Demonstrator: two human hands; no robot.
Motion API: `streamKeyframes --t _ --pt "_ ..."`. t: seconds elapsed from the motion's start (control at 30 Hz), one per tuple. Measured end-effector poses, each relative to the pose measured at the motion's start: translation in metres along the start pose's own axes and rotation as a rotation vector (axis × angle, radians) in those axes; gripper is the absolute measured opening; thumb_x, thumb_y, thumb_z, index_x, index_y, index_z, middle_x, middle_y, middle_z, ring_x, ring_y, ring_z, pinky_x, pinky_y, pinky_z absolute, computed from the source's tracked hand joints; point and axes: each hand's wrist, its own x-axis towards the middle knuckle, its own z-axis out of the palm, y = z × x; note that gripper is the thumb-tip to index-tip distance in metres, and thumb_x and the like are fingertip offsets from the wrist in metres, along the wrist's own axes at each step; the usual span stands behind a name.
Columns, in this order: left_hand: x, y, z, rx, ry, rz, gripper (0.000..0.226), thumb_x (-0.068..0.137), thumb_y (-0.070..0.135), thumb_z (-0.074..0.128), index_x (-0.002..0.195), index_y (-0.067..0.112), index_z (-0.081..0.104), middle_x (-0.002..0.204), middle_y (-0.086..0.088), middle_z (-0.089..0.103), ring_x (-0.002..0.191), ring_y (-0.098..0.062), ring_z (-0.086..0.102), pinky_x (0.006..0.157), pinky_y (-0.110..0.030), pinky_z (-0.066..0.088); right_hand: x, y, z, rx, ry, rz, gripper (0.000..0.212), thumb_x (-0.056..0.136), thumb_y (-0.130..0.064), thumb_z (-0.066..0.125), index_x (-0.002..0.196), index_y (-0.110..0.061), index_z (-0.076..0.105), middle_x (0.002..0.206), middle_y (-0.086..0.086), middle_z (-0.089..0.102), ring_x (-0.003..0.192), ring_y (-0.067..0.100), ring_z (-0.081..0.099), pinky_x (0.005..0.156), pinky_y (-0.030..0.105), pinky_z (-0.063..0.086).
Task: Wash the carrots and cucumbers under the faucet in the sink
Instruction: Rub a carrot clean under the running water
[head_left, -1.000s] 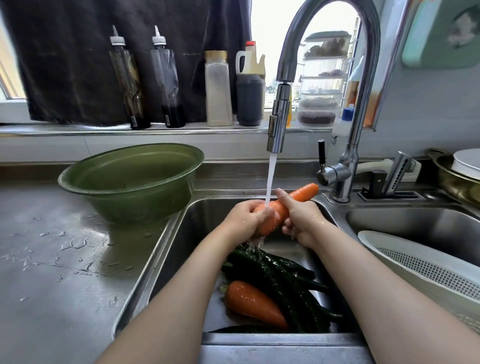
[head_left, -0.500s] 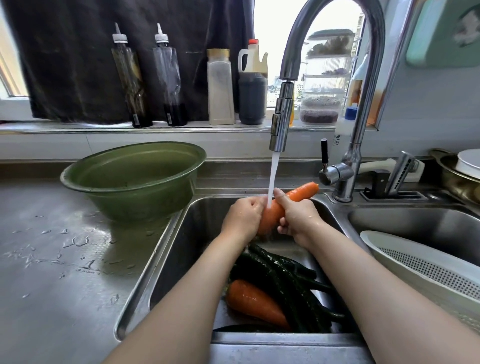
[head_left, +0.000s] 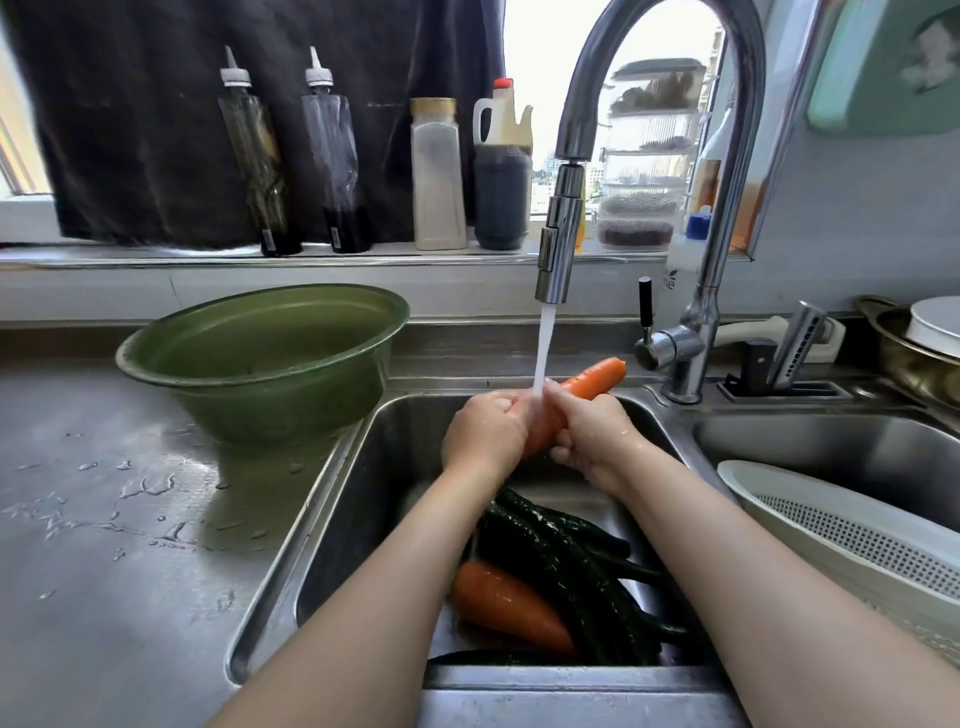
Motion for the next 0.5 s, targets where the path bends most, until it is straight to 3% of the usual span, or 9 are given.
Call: streamKeyframes --t 0.07,0.13,0.23,0.3,0.37,0.43,0.5 --pt "0.004 -0.005 -0.007 -0.196 -0.089 -0.038 0.032 0.102 0.049 0.056 0.095 0.027 0.078 0.089 -0.001 0.074 0.080 -0.023 0.070 0.065 -0.028 0.053 -0.001 0.002 -0.001 0.007 -0.030 -0.007 0.030 0.097 -0.034 0.069 0.107 -0.009 0.058 0.049 -0.006 0.046 0.036 0.005 0.042 0.037 0.022 0.036" --pt "0.006 -0.012 -0.016 -0.331 -0.354 0.008 0.022 0.108 0.028 0.051 0.114 0.028 0.072 0.097 -0.003 0.073 0.084 -0.019 0.069 0.067 -0.028 0.056 -0.003 0.000 -0.003 -0.007 0.018 -0.005 0.027 0.097 -0.037 0.070 0.101 -0.012 0.059 0.064 -0.001 0.053 0.042 0.007 0.046 0.039 0.022 0.037" --pt "0.004 -0.025 -0.020 -0.454 -0.727 0.005 0.038 0.101 0.012 0.055 0.130 0.035 0.063 0.118 -0.014 0.072 0.098 -0.022 0.065 0.085 -0.039 0.055 -0.001 -0.001 -0.007 -0.048 0.115 0.035 0.040 0.094 -0.045 0.071 0.111 -0.009 0.061 0.083 0.004 0.060 0.057 0.013 0.051 0.042 0.021 0.041" --pt "0.003 -0.023 -0.017 -0.440 -0.704 -0.029 0.033 0.098 0.018 0.060 0.128 0.031 0.065 0.123 -0.021 0.069 0.102 -0.027 0.065 0.092 -0.048 0.054 0.001 0.000 -0.009 -0.056 0.145 0.056 0.051 0.092 -0.050 0.072 0.117 -0.007 0.061 0.083 0.004 0.060 0.057 0.014 0.052 0.041 0.021 0.042" --pt "-0.006 -0.005 -0.014 -0.427 -0.526 -0.106 0.018 0.104 0.027 0.057 0.118 0.027 0.068 0.106 -0.013 0.072 0.087 -0.024 0.068 0.075 -0.040 0.060 0.003 0.000 -0.010 -0.056 0.147 0.038 0.061 0.088 -0.054 0.074 0.122 -0.005 0.060 0.075 0.004 0.056 0.051 0.013 0.050 0.038 0.022 0.041" --pt "-0.014 0.011 -0.009 -0.464 -0.338 -0.198 0.027 0.106 0.040 0.053 0.113 0.022 0.072 0.092 -0.009 0.070 0.069 -0.022 0.065 0.054 -0.032 0.056 0.005 -0.002 -0.008 -0.090 0.142 -0.023 0.069 0.086 -0.058 0.074 0.124 -0.003 0.055 0.065 0.004 0.050 0.039 0.010 0.047 0.036 0.020 0.038" --pt "-0.014 0.012 -0.004 -0.470 -0.265 -0.219 0.037 0.105 0.046 0.052 0.116 0.019 0.073 0.090 -0.012 0.071 0.063 -0.024 0.066 0.051 -0.034 0.058 0.007 -0.003 -0.006 -0.133 0.157 -0.074 0.068 0.087 -0.059 0.072 0.124 -0.005 0.053 0.069 0.006 0.053 0.041 0.013 0.049 0.040 0.023 0.040"
